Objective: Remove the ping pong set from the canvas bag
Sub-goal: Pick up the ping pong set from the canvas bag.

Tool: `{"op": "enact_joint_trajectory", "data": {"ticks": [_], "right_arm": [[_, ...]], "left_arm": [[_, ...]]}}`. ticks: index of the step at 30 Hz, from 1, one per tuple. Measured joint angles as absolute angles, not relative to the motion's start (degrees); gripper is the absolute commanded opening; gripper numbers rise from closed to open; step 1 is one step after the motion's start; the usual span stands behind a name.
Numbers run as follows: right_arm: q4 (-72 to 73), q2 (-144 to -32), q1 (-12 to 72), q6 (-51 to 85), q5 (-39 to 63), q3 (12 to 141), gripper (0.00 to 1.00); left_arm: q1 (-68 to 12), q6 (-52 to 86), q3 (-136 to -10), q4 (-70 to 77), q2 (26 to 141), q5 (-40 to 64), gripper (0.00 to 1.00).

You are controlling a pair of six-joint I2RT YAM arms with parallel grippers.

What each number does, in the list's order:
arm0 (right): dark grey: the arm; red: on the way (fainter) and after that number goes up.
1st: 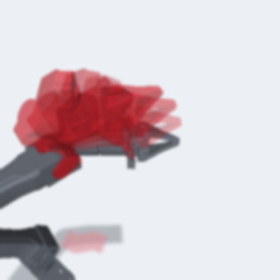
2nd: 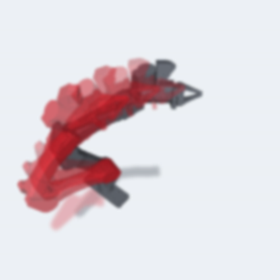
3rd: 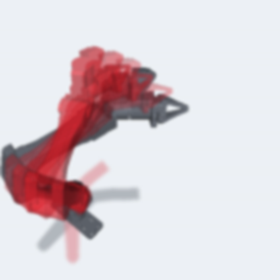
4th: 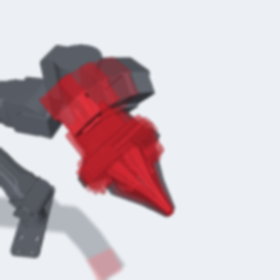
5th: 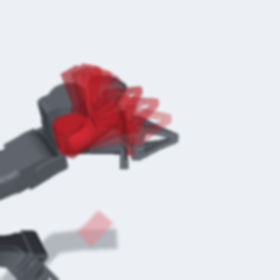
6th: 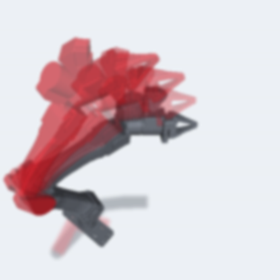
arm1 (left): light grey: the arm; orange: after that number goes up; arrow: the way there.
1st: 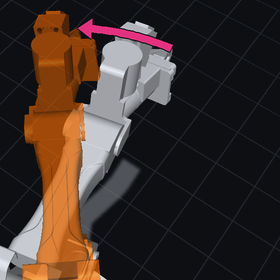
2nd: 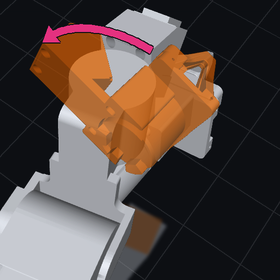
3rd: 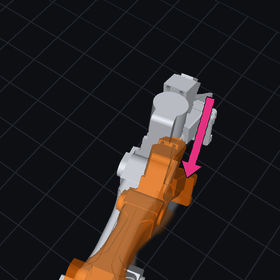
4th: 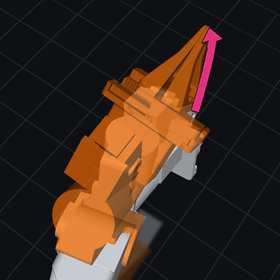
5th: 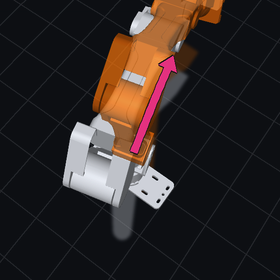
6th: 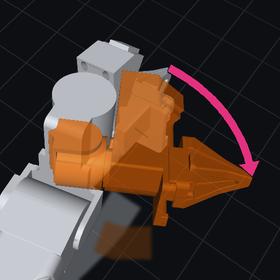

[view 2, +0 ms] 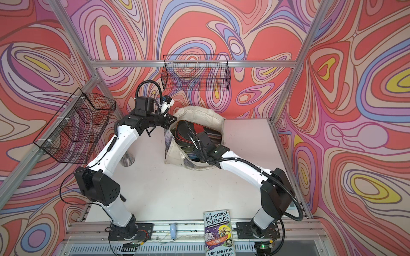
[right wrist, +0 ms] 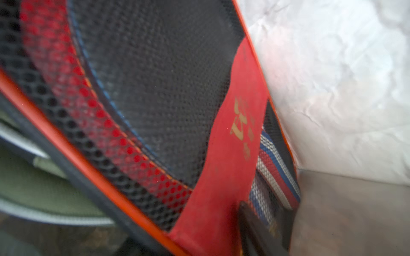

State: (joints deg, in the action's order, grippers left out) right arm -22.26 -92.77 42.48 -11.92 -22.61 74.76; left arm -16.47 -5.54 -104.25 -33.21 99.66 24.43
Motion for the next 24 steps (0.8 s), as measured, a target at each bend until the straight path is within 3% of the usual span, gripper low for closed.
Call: {"op": "enact_joint_trajectory", "data": {"ticks": [5,8,11,14,18,24], "right_arm": [[-19.3,-92.8,42.3,-13.2,-25.7,74.8,0.36],[-16.8,-93.4,42.3,-14.0,-26.8,74.8,0.46],[-13.6,-95.3,42.3,-14.6,-27.0,74.8,0.47],[-11.9,-96.9,42.3,-15.2,-27.0,74.8,0.37],[-8.9,-97.8,41.9,-18.3,-29.6,75.2,0.00],[-7.6,-97.0,40.6,-21.5,-31.2,76.2,0.00]], "left_arm": [[-16.4,-5.5,-103.8,-33.1,99.7,25.2,0.00],[-16.1,-5.5,-103.2,-32.8,99.7,25.7,0.00],[-15.7,-5.5,-102.6,-32.4,99.7,26.2,0.00],[-15.6,-5.5,-102.2,-32.0,99.7,26.2,0.00],[-15.5,-5.5,-101.8,-31.6,99.7,26.2,0.00],[-15.5,-5.5,-101.7,-30.9,99.7,25.9,0.00]]}}
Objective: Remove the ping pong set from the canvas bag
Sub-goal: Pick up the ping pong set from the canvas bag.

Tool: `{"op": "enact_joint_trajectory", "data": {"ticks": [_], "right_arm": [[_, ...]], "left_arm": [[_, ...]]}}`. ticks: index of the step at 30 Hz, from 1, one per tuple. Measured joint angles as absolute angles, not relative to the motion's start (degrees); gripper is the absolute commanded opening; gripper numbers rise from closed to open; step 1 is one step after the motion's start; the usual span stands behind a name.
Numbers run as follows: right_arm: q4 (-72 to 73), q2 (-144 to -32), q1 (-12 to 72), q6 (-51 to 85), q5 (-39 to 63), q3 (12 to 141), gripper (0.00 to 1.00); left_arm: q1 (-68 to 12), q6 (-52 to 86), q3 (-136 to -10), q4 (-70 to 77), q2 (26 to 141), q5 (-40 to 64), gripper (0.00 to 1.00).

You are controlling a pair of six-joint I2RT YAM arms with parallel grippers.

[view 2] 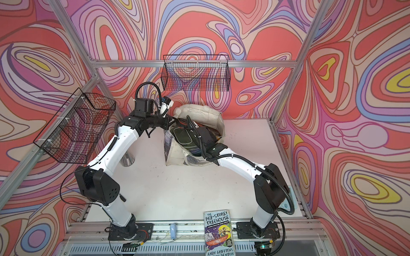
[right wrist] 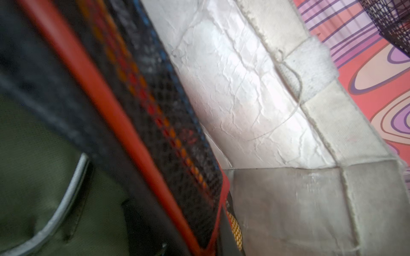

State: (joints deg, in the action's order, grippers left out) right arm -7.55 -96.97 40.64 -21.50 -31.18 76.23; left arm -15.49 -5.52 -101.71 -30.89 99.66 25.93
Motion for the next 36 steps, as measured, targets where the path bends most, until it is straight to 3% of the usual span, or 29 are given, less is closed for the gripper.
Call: {"op": "enact_joint_trajectory", "data": {"ticks": [3,5,7,8,11,18,25,36], "right_arm": [[-8.2,-96.3,40.6,-22.0,-30.6,76.2,0.00],[-9.0,-95.5,40.6,-22.1,-30.3,76.2,0.00],[-10.0,-94.3,40.6,-22.0,-29.8,76.3,0.00],[-10.0,-93.7,40.6,-21.9,-29.4,76.4,0.00],[-10.1,-92.1,40.6,-21.5,-28.0,77.3,0.00],[-8.3,-88.8,41.3,-20.0,-27.6,77.9,0.00],[1.7,-89.0,44.7,-22.9,-35.6,76.7,0.00],[31.5,-96.4,51.5,-43.7,-50.0,72.3,0.00]], "left_arm": [[-15.5,-5.2,-102.1,-31.2,99.7,25.2,0.04],[-15.5,-4.9,-102.9,-31.9,99.7,24.6,0.27],[-15.5,-4.5,-105.1,-32.3,99.8,24.3,0.59],[-15.5,-4.3,-107.1,-32.4,99.9,24.3,0.70],[-15.5,-3.7,-114.9,-32.3,99.9,23.7,0.88],[-15.4,3.2,-122.3,-33.6,97.9,21.6,0.92],[-16.9,17.0,-106.8,-32.0,87.3,23.4,0.96],[-19.1,28.2,-99.7,-25.8,83.5,27.2,0.96]]}}
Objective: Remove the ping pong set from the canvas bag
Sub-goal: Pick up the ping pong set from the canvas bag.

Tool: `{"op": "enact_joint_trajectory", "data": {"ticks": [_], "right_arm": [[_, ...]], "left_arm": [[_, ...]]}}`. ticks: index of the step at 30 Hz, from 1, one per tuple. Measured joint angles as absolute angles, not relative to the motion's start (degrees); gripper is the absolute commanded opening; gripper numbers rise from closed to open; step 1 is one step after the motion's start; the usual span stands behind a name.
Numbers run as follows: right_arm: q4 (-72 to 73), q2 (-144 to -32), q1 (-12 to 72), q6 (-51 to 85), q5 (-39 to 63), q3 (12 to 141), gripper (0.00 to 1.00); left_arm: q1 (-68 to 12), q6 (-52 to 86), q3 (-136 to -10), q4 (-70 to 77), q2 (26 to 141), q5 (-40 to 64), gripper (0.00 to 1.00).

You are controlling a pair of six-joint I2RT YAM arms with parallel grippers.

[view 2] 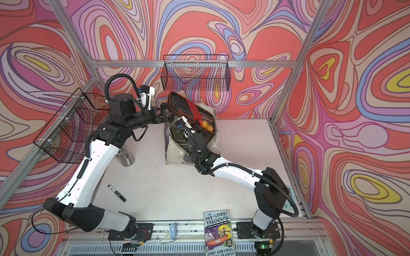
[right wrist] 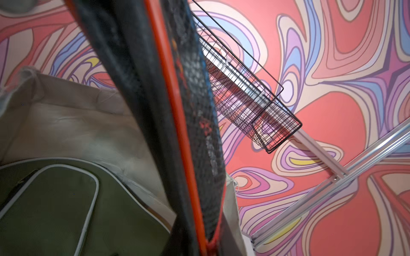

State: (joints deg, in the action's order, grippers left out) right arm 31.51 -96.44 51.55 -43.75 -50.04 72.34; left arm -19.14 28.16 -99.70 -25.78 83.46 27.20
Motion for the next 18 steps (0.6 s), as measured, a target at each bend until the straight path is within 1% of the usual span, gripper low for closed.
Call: {"op": "enact_joint_trajectory", "data": {"ticks": [4,7,8,10,12,14,16,17,18], "right_arm": [[38.8,-98.0,53.1,-49.4,-53.4,70.8,0.00],[43.3,-98.2,54.1,-52.9,-54.9,70.5,0.00],[44.7,-98.2,54.4,-53.8,-55.2,70.3,0.00],[46.5,-98.2,54.9,-56.1,-56.1,69.8,0.00],[47.6,-98.3,55.3,-57.5,-56.2,69.2,0.00],[47.6,-98.3,55.7,-57.9,-55.9,68.7,0.00],[46.2,-98.3,56.1,-57.5,-55.4,68.1,0.00],[45.1,-98.2,56.1,-56.6,-55.3,68.0,0.06],[43.5,-97.8,56.1,-55.3,-55.1,68.0,0.19]], "left_arm": [[-19.1,30.6,-98.2,-23.5,85.4,28.2,0.93],[-19.1,31.7,-97.0,-21.9,87.1,28.5,0.83],[-19.1,32.0,-96.6,-21.5,87.5,28.9,0.78],[-19.2,32.2,-96.5,-20.4,87.8,29.5,0.61],[-19.2,32.2,-96.5,-19.6,87.9,30.1,0.40],[-19.3,33.5,-96.6,-19.0,87.9,30.8,0.17],[-19.5,35.9,-97.2,-18.9,88.3,32.2,0.00],[-19.7,36.5,-97.8,-19.0,88.7,32.6,0.00],[-19.7,36.8,-98.3,-19.3,89.1,32.9,0.00]]}}
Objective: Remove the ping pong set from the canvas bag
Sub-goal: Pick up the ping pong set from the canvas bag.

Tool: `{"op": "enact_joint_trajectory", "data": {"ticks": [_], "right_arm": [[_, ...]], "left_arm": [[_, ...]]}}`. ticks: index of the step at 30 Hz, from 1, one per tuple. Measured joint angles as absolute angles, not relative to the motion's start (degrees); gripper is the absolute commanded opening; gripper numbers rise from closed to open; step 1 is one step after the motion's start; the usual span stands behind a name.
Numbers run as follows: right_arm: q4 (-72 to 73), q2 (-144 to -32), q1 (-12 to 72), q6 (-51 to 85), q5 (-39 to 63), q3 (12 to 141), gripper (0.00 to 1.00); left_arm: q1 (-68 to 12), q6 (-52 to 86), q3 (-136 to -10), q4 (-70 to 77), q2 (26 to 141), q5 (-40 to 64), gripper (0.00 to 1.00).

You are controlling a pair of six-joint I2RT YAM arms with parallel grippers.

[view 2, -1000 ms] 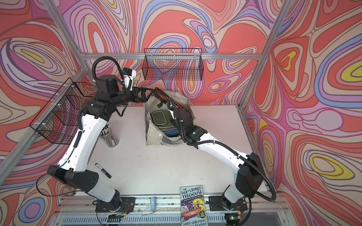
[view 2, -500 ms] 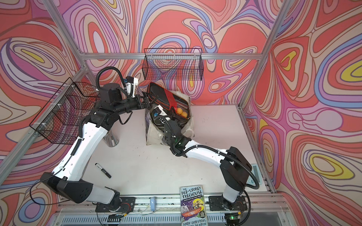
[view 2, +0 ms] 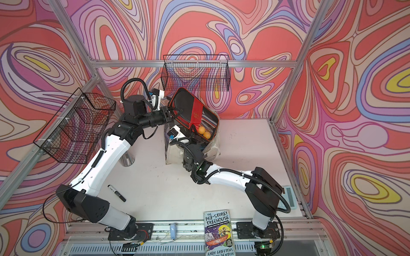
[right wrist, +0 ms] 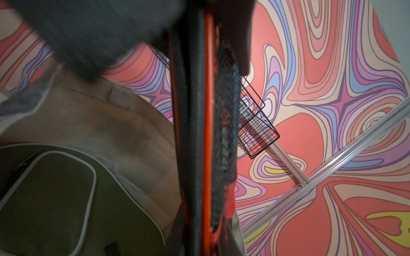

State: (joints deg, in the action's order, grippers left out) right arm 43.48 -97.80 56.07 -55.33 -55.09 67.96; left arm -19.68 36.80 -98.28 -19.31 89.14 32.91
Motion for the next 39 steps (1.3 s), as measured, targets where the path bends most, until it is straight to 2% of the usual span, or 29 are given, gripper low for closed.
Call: {"op": "enact_joint_trajectory", "data": {"ticks": [2,4,5,7,10,14,18,22,30,34,39], "right_arm": [[36.3,-95.3,55.4,-50.7,-52.5,68.0,0.61],[25.6,-91.4,54.4,-44.4,-47.5,69.6,0.90],[19.4,-89.4,53.4,-40.6,-43.6,71.9,0.98],[7.2,-85.6,48.8,-32.8,-33.5,78.8,0.98],[-6.1,-80.9,36.5,-23.2,-16.6,89.1,0.98],[-16.2,-77.8,24.0,-14.7,0.5,97.2,0.98],[-21.0,-79.6,20.9,-9.8,15.9,98.9,0.98],[-23.6,-86.3,16.2,-5.8,30.0,99.0,0.98],[-26.6,-95.1,9.4,-1.7,50.7,102.4,0.97],[-26.4,-96.9,9.6,-0.8,60.7,104.6,0.90],[-22.5,-97.2,9.7,3.0,67.8,102.1,0.76]], "left_arm": [[-19.4,36.7,-99.9,-20.5,90.6,34.2,0.00],[-18.7,34.2,-101.6,-20.6,92.5,34.8,0.00],[-18.0,32.9,-102.8,-20.9,93.7,35.2,0.00],[-16.2,30.5,-104.6,-21.5,95.6,36.3,0.00],[-12.8,28.0,-108.5,-23.5,99.1,40.6,0.00],[-9.4,25.5,-116.3,-26.0,104.6,49.3,0.00],[-9.5,22.8,-120.8,-27.4,107.0,57.7,0.00],[-10.1,17.9,-123.9,-31.9,107.0,64.9,0.00],[-10.5,7.8,-129.1,-41.5,106.9,71.0,0.00],[-10.5,5.4,-129.1,-45.0,107.0,71.1,0.00],[-10.9,4.4,-129.6,-46.3,107.4,71.2,0.00]]}}
